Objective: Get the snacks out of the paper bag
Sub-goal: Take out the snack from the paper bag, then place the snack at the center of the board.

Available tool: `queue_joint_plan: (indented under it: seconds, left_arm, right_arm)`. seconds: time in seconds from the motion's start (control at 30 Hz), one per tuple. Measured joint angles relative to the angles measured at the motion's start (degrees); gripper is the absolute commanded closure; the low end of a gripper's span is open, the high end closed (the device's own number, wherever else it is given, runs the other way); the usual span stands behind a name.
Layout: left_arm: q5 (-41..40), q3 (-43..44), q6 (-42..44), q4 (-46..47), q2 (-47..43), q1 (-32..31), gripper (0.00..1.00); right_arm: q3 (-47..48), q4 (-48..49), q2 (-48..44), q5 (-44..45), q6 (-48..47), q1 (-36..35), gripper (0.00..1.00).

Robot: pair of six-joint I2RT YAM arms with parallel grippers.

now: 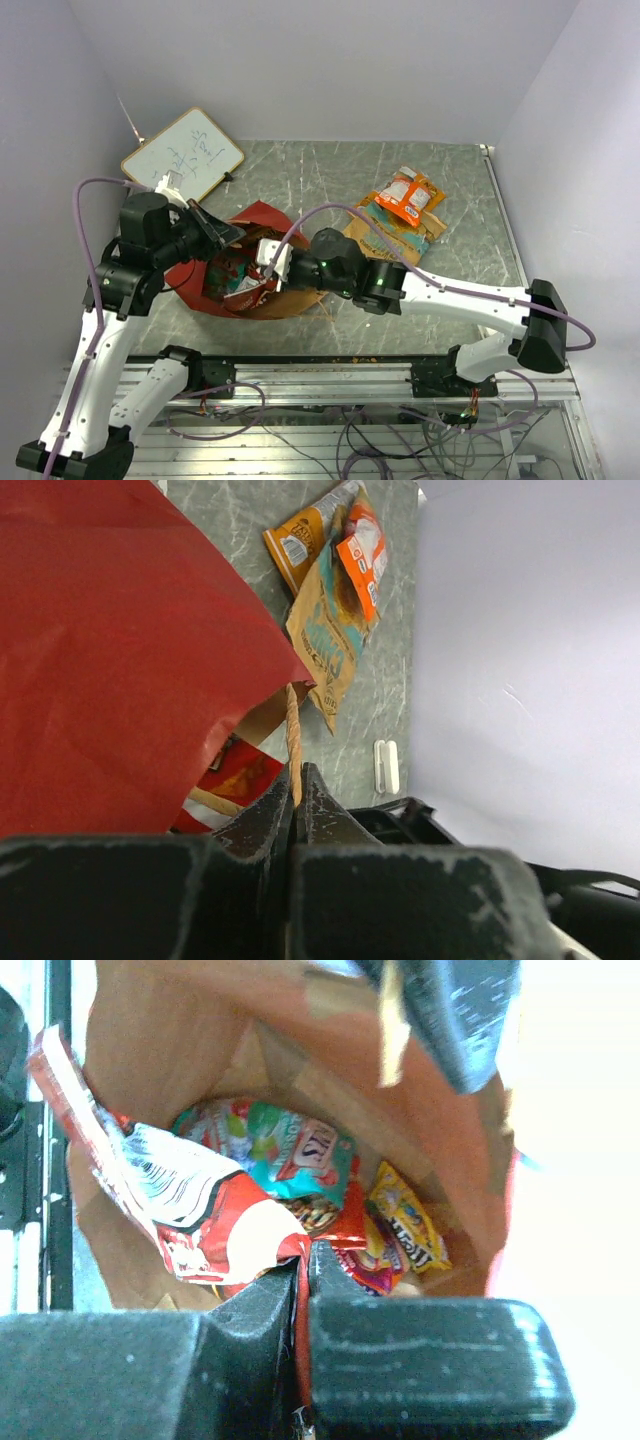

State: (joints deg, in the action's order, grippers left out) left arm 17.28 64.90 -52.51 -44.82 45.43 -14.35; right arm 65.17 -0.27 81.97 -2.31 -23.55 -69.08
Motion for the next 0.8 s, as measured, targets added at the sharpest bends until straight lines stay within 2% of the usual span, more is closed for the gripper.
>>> queue_joint_plan:
  seconds: [0.6, 0.8]
  left_arm:
    - [-5.6, 3.0, 1.0, -2.0, 5.2, 0.0, 0.93]
    - [-8.4, 4.7, 1.1, -4.5, 6.6, 0.0, 0.93]
  right_arm:
    - [9.4, -14.1, -11.4, 10.3, 5.6, 0.0, 1.0]
    - [10.7, -17.7, -16.9, 17.2, 6.1, 0.0, 1.0]
